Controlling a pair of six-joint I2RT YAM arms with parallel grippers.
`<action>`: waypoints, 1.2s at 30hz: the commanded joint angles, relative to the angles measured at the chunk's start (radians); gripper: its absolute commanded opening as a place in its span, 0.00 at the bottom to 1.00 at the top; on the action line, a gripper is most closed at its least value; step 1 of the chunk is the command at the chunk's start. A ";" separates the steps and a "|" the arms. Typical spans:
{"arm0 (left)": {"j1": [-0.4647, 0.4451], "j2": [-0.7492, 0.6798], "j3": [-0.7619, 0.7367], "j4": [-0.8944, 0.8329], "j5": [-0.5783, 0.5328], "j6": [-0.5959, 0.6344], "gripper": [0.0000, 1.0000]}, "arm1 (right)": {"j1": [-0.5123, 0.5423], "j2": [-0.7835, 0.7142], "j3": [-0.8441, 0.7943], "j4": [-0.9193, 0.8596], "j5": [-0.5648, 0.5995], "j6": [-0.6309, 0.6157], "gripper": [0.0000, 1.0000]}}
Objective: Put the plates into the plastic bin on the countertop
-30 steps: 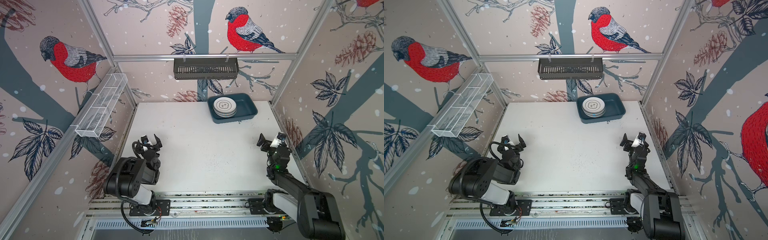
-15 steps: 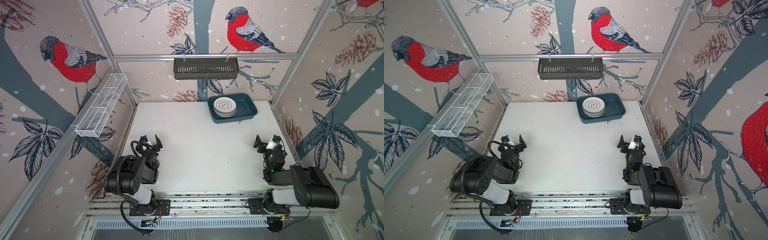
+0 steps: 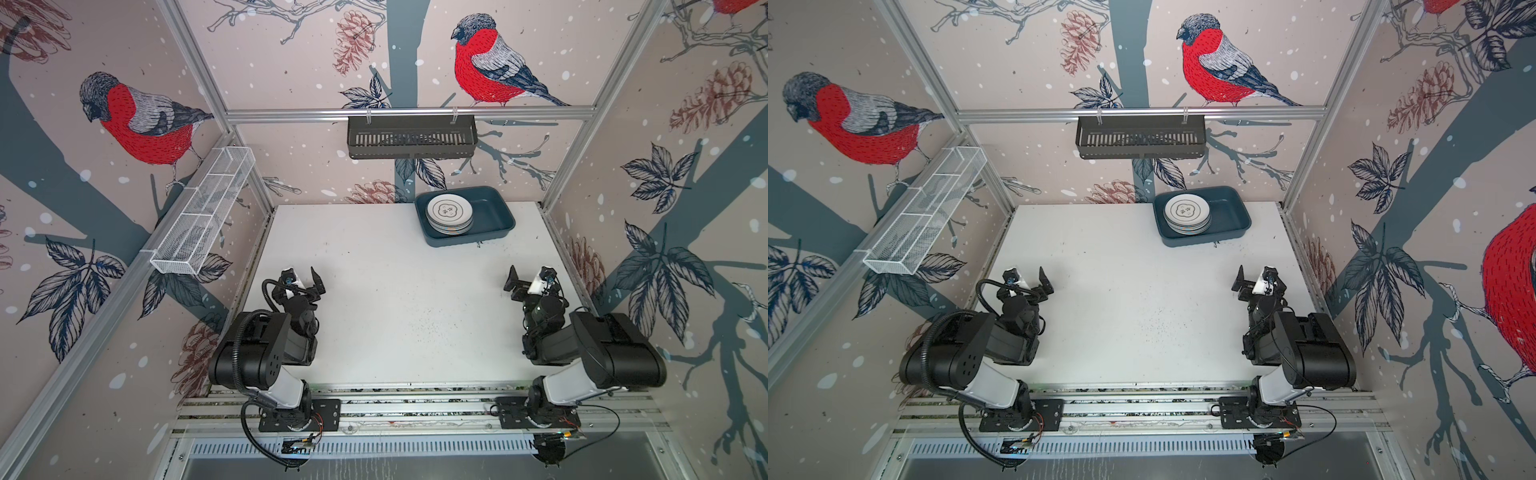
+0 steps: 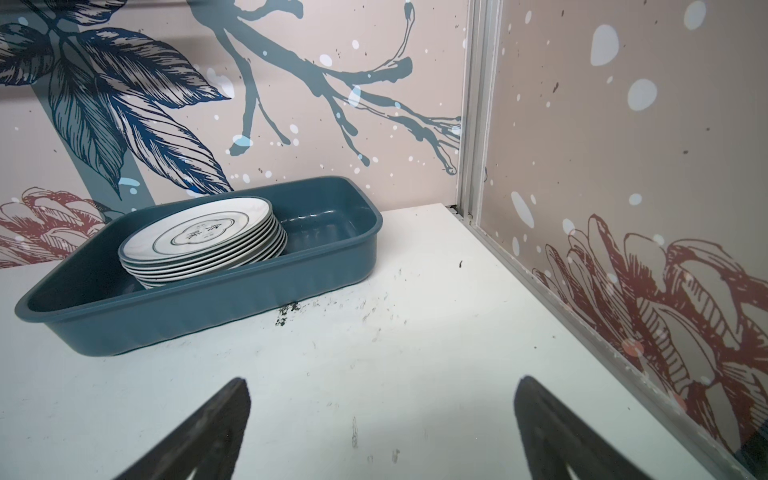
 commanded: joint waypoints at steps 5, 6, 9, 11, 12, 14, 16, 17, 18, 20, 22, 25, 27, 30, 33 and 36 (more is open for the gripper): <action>-0.020 0.008 0.059 -0.082 0.003 0.037 0.96 | 0.002 0.005 0.080 -0.153 -0.054 -0.027 1.00; -0.019 0.008 0.060 -0.080 0.004 0.037 0.96 | 0.001 0.006 0.084 -0.157 -0.054 -0.024 1.00; -0.019 0.008 0.062 -0.084 0.005 0.035 0.96 | -0.001 0.009 0.085 -0.158 -0.058 -0.023 1.00; -0.019 0.009 0.063 -0.087 0.005 0.035 0.96 | -0.001 0.010 0.089 -0.164 -0.056 -0.023 1.00; -0.019 0.010 0.065 -0.089 0.006 0.035 0.96 | -0.001 0.010 0.090 -0.164 -0.056 -0.023 1.00; -0.014 0.011 0.067 -0.095 0.012 0.031 0.96 | -0.004 0.013 0.094 -0.170 -0.061 -0.020 1.00; -0.013 0.013 0.071 -0.101 0.012 0.029 0.96 | -0.006 0.015 0.097 -0.173 -0.059 -0.018 1.00; -0.011 0.013 0.071 -0.101 0.013 0.028 0.97 | -0.009 0.018 0.100 -0.176 -0.064 -0.015 0.99; -0.011 0.013 0.071 -0.103 0.015 0.028 0.96 | -0.010 0.019 0.100 -0.178 -0.064 -0.015 0.99; -0.011 0.013 0.072 -0.102 0.014 0.028 0.96 | -0.010 0.020 0.100 -0.178 -0.066 -0.015 0.99; -0.012 0.011 0.070 -0.100 0.015 0.028 0.96 | -0.010 0.018 0.100 -0.177 -0.065 -0.015 1.00; -0.011 0.008 0.065 -0.095 0.014 0.029 0.96 | -0.009 0.012 0.093 -0.170 -0.064 -0.017 1.00; -0.013 0.007 0.061 -0.085 0.014 0.032 0.96 | -0.002 0.008 0.085 -0.158 -0.053 -0.020 1.00; -0.017 0.005 0.056 -0.078 0.009 0.035 0.96 | 0.010 0.004 0.080 -0.152 -0.029 -0.028 1.00; -0.019 0.005 0.056 -0.076 0.006 0.037 0.97 | 0.012 0.003 0.080 -0.151 -0.027 -0.029 1.00; -0.019 0.005 0.056 -0.076 0.007 0.037 0.96 | 0.012 0.004 0.080 -0.151 -0.028 -0.029 1.00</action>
